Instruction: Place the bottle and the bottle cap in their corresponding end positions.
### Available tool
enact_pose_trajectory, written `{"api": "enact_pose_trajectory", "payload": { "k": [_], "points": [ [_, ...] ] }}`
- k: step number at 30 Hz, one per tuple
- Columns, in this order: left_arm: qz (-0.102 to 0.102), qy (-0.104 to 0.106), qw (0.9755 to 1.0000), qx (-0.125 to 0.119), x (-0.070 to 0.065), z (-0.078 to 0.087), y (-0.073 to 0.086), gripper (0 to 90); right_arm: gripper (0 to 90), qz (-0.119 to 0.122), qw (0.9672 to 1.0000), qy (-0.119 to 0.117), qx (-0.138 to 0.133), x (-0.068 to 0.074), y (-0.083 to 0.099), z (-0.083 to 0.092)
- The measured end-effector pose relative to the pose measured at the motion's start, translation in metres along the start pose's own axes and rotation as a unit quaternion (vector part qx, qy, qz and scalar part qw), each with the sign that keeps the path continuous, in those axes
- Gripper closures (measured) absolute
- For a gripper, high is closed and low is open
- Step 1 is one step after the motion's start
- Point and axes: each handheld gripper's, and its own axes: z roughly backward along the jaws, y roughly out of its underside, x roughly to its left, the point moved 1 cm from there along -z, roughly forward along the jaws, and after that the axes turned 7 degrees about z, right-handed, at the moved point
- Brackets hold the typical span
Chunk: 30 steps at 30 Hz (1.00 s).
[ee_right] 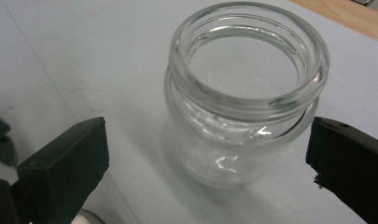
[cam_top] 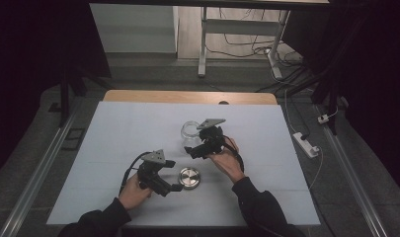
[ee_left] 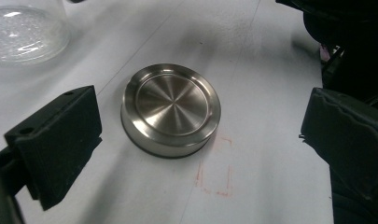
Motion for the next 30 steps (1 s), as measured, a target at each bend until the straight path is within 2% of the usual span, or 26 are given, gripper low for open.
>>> {"api": "enact_pose_trajectory", "payload": {
  "k": [4,10,15,23,30],
  "points": [
    [0.001,-0.007,1.0000,-0.006,0.000,0.005,0.000,0.0,0.0,0.006,0.9999,-0.013,0.002,0.004,0.006,0.006],
    [0.006,-0.011,0.9998,-0.013,0.001,0.013,0.002,0.0,0.0,0.008,0.9998,-0.019,-0.004,0.008,0.008,0.014],
    [0.008,-0.013,0.9998,-0.009,0.001,0.018,0.003,0.0,0.0,0.015,0.9996,-0.019,-0.011,0.014,0.006,0.021],
    [0.008,-0.019,0.9995,-0.022,-0.002,0.033,0.006,0.0,0.0,0.026,0.9991,-0.029,-0.018,0.026,0.009,0.034],
    [0.010,-0.033,0.9991,-0.024,-0.006,0.044,0.012,0.0,0.0,0.018,0.9989,-0.036,-0.024,0.030,0.017,0.050]
  ]
}}
